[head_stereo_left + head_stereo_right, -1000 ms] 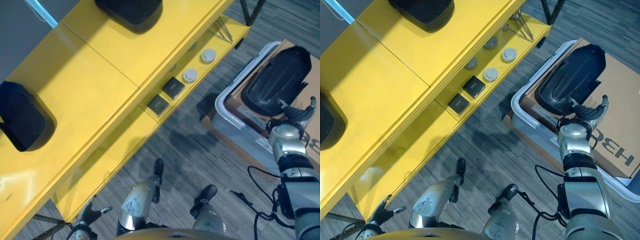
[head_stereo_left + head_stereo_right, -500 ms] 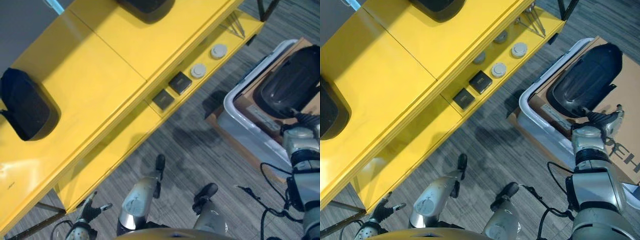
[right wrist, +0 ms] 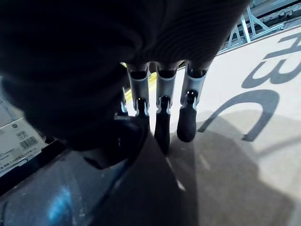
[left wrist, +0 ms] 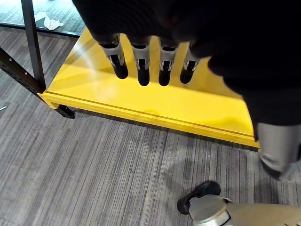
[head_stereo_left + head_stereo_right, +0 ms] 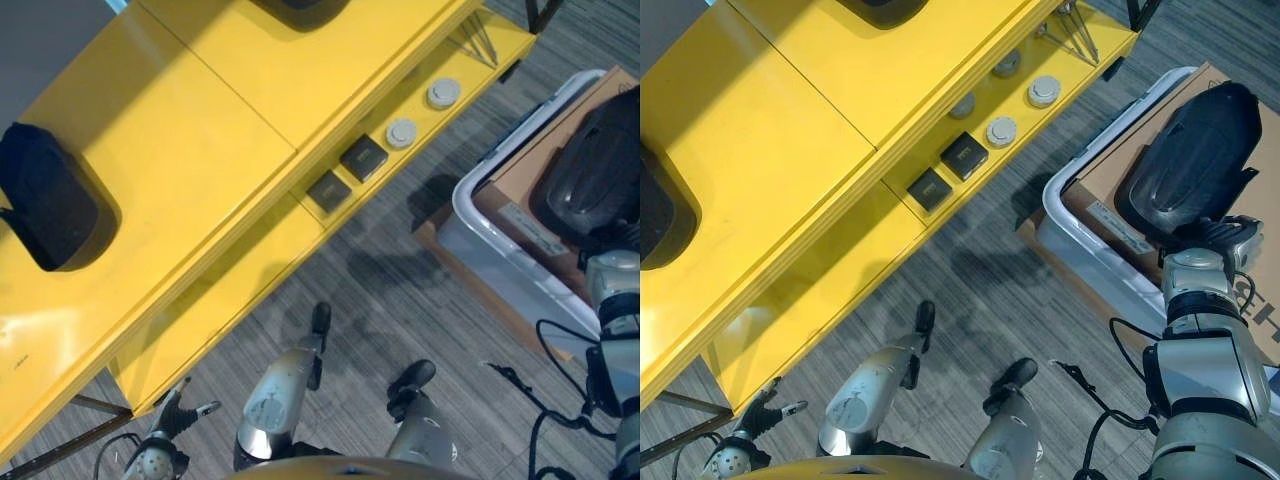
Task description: Move parts from the plastic box to the shelf.
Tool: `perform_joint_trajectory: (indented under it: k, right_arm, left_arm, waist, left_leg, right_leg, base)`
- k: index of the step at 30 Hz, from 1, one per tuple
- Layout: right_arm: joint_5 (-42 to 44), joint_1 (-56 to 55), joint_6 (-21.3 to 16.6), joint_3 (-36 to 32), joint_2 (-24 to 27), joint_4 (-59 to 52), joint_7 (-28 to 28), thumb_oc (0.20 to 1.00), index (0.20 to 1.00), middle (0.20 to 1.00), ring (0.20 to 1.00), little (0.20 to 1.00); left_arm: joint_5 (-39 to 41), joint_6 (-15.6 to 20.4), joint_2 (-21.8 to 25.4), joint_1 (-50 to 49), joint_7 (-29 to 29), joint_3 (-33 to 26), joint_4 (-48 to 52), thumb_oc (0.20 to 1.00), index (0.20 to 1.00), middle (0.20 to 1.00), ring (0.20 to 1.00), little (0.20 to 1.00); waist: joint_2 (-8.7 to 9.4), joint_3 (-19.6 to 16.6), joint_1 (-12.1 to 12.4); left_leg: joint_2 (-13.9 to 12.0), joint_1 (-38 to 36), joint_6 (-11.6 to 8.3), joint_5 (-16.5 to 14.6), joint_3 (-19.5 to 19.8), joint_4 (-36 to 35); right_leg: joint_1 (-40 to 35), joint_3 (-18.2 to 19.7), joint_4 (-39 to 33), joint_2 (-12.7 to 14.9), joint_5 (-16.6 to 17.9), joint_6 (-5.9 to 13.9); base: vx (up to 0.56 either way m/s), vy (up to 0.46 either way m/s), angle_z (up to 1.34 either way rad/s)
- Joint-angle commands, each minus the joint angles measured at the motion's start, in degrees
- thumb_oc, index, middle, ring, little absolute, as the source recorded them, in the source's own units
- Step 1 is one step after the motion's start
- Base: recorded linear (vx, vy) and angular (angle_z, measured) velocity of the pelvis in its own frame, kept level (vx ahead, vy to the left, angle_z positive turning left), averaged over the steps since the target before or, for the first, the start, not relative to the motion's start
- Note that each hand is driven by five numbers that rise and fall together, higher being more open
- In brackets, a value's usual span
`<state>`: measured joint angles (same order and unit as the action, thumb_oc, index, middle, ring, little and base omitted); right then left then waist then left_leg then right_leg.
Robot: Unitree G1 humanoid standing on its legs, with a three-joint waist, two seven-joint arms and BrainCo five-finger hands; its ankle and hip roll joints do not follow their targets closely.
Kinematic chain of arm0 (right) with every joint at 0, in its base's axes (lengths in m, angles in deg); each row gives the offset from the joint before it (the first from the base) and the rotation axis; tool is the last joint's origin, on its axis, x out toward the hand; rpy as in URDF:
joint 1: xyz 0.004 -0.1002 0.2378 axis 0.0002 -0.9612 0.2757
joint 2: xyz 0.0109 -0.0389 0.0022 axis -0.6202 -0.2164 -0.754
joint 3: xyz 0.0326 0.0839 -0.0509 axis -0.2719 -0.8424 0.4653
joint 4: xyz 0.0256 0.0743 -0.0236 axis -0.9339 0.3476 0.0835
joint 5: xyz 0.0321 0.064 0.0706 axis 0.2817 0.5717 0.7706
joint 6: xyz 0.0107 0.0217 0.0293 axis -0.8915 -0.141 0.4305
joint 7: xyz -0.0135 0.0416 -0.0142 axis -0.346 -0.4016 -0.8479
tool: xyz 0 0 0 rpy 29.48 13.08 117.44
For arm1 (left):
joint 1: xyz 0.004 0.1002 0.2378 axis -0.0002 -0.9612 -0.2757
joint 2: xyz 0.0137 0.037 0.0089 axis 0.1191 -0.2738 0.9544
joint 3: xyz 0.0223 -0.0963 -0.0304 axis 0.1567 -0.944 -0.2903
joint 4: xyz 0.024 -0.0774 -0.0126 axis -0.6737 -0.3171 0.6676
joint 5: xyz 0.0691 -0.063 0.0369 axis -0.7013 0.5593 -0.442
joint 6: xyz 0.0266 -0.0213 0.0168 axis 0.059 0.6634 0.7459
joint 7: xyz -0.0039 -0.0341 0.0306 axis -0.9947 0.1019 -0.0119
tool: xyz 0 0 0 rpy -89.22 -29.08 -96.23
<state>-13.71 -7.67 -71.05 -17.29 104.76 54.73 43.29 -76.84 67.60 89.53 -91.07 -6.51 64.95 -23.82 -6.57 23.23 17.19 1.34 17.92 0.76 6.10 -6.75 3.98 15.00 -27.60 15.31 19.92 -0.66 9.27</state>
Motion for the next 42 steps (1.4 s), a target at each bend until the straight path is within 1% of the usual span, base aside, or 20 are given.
perform_joint_trajectory:
  k: [1,9,10,11,15,18,22,23,27,30,31,32,33,34,36,37,38,39,41,42]
  right_arm:
    - [1.0,-0.4,-0.8,3.1,2.7,-0.6,-0.3,0.2,0.2,0.2,0.2,0.2]
    - [0.7,-0.5,-1.0,3.1,2.5,-1.6,-1.0,0.2,0.2,0.2,0.2,0.2]
    - [1.7,-0.8,-3.5,3.3,2.1,-4.7,-1.0,0.2,0.2,0.2,0.2,0.2]
    - [1.9,-1.3,-4.3,3.1,2.0,-5.3,-0.7,0.2,0.2,0.2,0.2,0.2]
    - [1.8,-4.7,-6.9,0.2,0.7,-11.7,-0.1,0.2,0.2,0.2,0.2,0.2]
    - [1.2,-7.4,-7.7,-2.3,0.0,-16.7,0.5,0.2,0.2,0.2,0.2,0.2]
    - [0.0,-12.8,-7.2,-6.7,-1.5,-26.3,1.1,0.2,0.2,0.2,0.2,0.2]
    - [-0.2,-14.7,-6.2,-8.4,-1.8,-29.6,0.8,0.2,0.2,0.2,0.2,0.2]
    - [-1.8,-19.2,-5.7,-11.6,-3.7,-38.0,0.7,0.2,0.2,0.2,0.2,0.2]
    - [-1.5,-21.4,-3.8,-12.9,-5.9,-44.3,0.5,0.2,0.2,0.2,0.2,0.2]
    - [-2.1,-23.3,-2.5,-13.4,-8.2,-49.0,0.1,0.2,0.2,0.2,0.2,0.2]
    - [-2.8,-24.8,-2.4,-13.6,-9.8,-51.2,-0.6,0.2,0.2,0.2,0.2,0.2]
    - [-4.4,-26.5,-2.1,-13.6,-11.7,-53.2,-2.6,0.2,0.2,0.2,0.2,0.2]
    - [-4.5,-27.1,-1.8,-13.5,-12.3,-53.8,-3.5,0.2,0.2,0.2,0.2,0.2]
    - [-5.1,-28.0,-1.4,-12.1,-14.5,-54.6,-4.8,0.2,0.2,0.2,0.2,0.2]
    - [-5.2,-28.0,-1.5,-11.7,-15.0,-54.5,-4.9,0.2,0.2,0.2,0.2,0.2]
    - [-5.3,-27.8,-1.7,-10.7,-15.9,-54.2,-5.1,0.2,0.2,0.2,0.2,0.2]
    - [-5.8,-27.5,-1.9,-9.5,-17.0,-53.7,-5.2,0.2,0.2,0.2,0.2,0.2]
    - [-6.7,-26.9,-2.7,-7.1,-18.9,-52.8,-5.7,0.2,0.2,0.2,0.2,0.2]
    - [-7.0,-26.4,-2.6,-5.6,-19.9,-52.7,-5.7,0.2,0.2,0.2,0.2,0.2]
  left_arm:
    - [1.9,0.7,2.9,-0.1,-0.2,0.4,1.6,1.0,1.0,1.0,1.0,1.0]
    - [2.2,0.7,3.2,-0.1,-0.3,0.4,2.3,1.0,1.0,1.0,1.0,1.0]
    - [2.2,1.8,3.3,-0.2,-1.0,0.0,3.0,1.0,1.0,1.0,1.0,1.0]
    - [2.4,2.0,3.3,-0.4,-1.0,-0.1,3.1,1.0,1.0,1.0,1.0,1.0]
    - [3.8,3.9,3.0,-0.5,-0.9,-1.5,4.3,1.0,1.0,1.0,1.0,1.0]
    - [4.0,3.9,3.1,-0.4,0.1,-2.5,6.7,1.0,1.0,1.0,1.0,1.0]
    - [3.8,2.8,2.7,-0.3,1.4,-3.1,10.2,1.0,1.0,1.0,1.0,1.0]
    - [3.3,2.1,2.5,-0.3,1.7,-3.2,11.6,1.0,1.0,1.0,1.0,1.0]
    - [2.8,1.4,2.0,0.1,3.7,-3.5,14.1,1.0,1.0,1.0,1.0,1.0]
    - [4.9,0.2,0.9,1.3,5.7,-3.3,15.7,1.0,1.0,1.0,1.0,1.0]
    - [7.3,-1.0,0.0,2.5,8.4,-3.7,17.4,1.0,1.0,1.0,1.0,1.0]
    - [9.4,-1.5,-0.7,3.4,11.3,-3.7,18.8,1.0,1.0,1.0,1.0,1.0]
    - [13.5,-2.9,-1.8,5.1,15.0,-3.4,21.9,1.0,1.0,1.0,1.0,1.0]
    - [16.1,-3.0,-2.2,5.8,16.7,-3.1,23.2,1.0,1.0,1.0,1.0,1.0]
    - [21.5,-6.3,-2.7,8.6,19.2,-2.6,28.8,1.0,1.0,1.0,1.0,1.0]
    - [22.2,-6.5,-2.8,9.3,19.7,-2.4,29.8,1.0,1.0,1.0,1.0,1.0]
    - [23.9,-7.7,-3.3,11.0,20.4,-1.9,32.0,1.0,1.0,1.0,1.0,1.0]
    - [25.5,-10.0,-3.8,12.9,20.4,-1.5,34.3,1.0,1.0,1.0,1.0,1.0]
    - [27.7,-12.3,-4.9,16.4,20.7,-0.2,37.1,1.0,1.0,1.0,1.0,1.0]
    - [29.3,-14.4,-5.6,18.5,20.3,0.4,38.6,1.0,1.0,1.0,1.0,1.0]
  waist:
    - [0.37,0.5,1.0]
    - [0.48,0.5,0.9]
    - [1.25,-0.5,0.4]
    - [1.35,-0.5,0.3]
    - [2.43,-2.1,-0.7]
    - [3.15,-3.3,-1.4]
    - [4.39,-5.8,-3.0]
    - [4.67,-6.4,-3.5]
    - [5.82,-8.7,-4.8]
    - [6.9,-10.8,-6.2]
    - [7.61,-12.4,-7.4]
    - [8.0,-13.5,-8.2]
    - [8.29,-15.1,-9.3]
    - [8.32,-15.7,-9.7]
    - [8.26,-16.8,-10.6]
    - [8.23,-17.0,-10.7]
    - [8.18,-17.3,-10.9]
    - [8.12,-17.6,-11.2]
    - [8.04,-18.0,-11.7]
    - [7.98,-18.3,-12.0]
  left_leg:
    - [-1.5,3.9,-3.21,-6.5,1.4,6.9]
    - [-1.4,3.7,-3.07,-6.7,1.1,7.1]
    - [-2.0,2.4,-3.28,-6.9,0.3,6.7]
    - [-2.1,2.0,-3.32,-6.9,0.2,6.5]
    - [-2.7,-0.5,-3.53,-7.0,-0.6,5.0]
    - [-3.1,-2.2,-3.64,-7.0,-1.2,3.9]
    - [-4.2,-6.2,-3.97,-6.9,-2.6,1.3]
    - [-4.4,-6.7,-3.65,-5.7,-3.5,0.5]
    - [-5.0,-9.4,-3.77,-5.5,-4.3,-1.4]
    - [-5.6,-11.4,-3.86,-5.4,-5.0,-2.5]
    - [-6.1,-12.9,-3.95,-5.4,-5.7,-3.1]
    - [-6.4,-13.9,-3.98,-5.4,-6.3,-3.4]
    - [-6.8,-15.4,-3.98,-5.6,-7.1,-3.5]
    - [-6.9,-16.0,-3.97,-5.7,-7.4,-3.5]
    - [-7.2,-17.4,-3.87,-5.9,-7.9,-3.6]
    - [-7.2,-17.6,-3.84,-5.9,-7.9,-3.6]
    - [-7.2,-18.0,-3.77,-6.0,-7.9,-3.5]
    - [-7.3,-18.4,-3.74,-6.0,-7.9,-3.5]
    - [-7.3,-19.0,-3.68,-6.1,-7.9,-3.4]
    - [-7.3,-19.3,-3.66,-6.0,-7.9,-3.4]
  right_leg:
    - [0.7,4.5,-1.9,-0.3,0.1,2.36]
    - [0.8,4.6,-1.6,-0.2,0.1,2.37]
    - [-0.4,4.4,-2.2,-0.7,0.2,2.26]
    - [-0.8,4.3,-2.5,-0.9,0.2,2.25]
    - [-2.8,4.1,-3.8,-1.5,0.4,2.46]
    - [-4.2,4.1,-5.1,-2.2,0.7,2.6]
    - [-7.8,4.2,-8.3,-3.6,1.5,2.76]
    - [-8.4,3.5,-9.4,-3.7,2.7,2.23]
    - [-10.5,4.1,-11.6,-4.7,3.5,2.38]
    - [-11.8,4.7,-12.9,-5.4,3.9,2.4]
    - [-12.8,5.2,-13.7,-5.8,4.1,2.34]
    - [-13.5,5.6,-14.3,-6.1,4.2,2.26]
    - [-14.6,6.1,-14.8,-6.3,4.3,2.19]
    - [-15.1,6.3,-15.1,-6.4,4.3,2.16]
    - [-16.3,6.9,-15.6,-6.6,4.3,2.0]
    - [-16.5,6.9,-15.7,-6.6,4.3,1.97]
    - [-16.9,7.1,-15.9,-6.7,4.3,1.88]
    - [-17.3,7.2,-16.0,-6.8,4.4,1.87]
    - [-17.8,7.5,-16.1,-6.8,4.4,1.85]
    - [-18.0,7.7,-16.2,-6.9,4.5,1.83]
  base:
    - [0.0,0.0,0.0]
    - [-0.01,-0.007,0.0]
    - [-0.08,-0.065,0.03]
    - [-0.08,-0.082,0.03]
    - [-0.02,-0.046,-0.03]
    - [-0.01,-0.05,-0.07]
    - [0.01,-0.057,-0.12]
    - [-0.04,-0.053,-0.12]
    - [0.01,-0.085,-0.14]
    - [0.05,-0.124,-0.26]
    - [0.1,-0.15,-0.31]
    - [0.16,-0.165,-0.23]
    - [0.14,-0.104,-0.21]
    - [0.13,-0.075,-0.31]
    - [0.07,-0.039,-0.43]
    - [0.04,-0.031,-0.32]
    - [0.03,-0.028,-0.16]
    - [0.03,-0.03,-0.02]
    - [0.02,-0.025,-0.04]
    - [0.01,-0.019,-0.07]
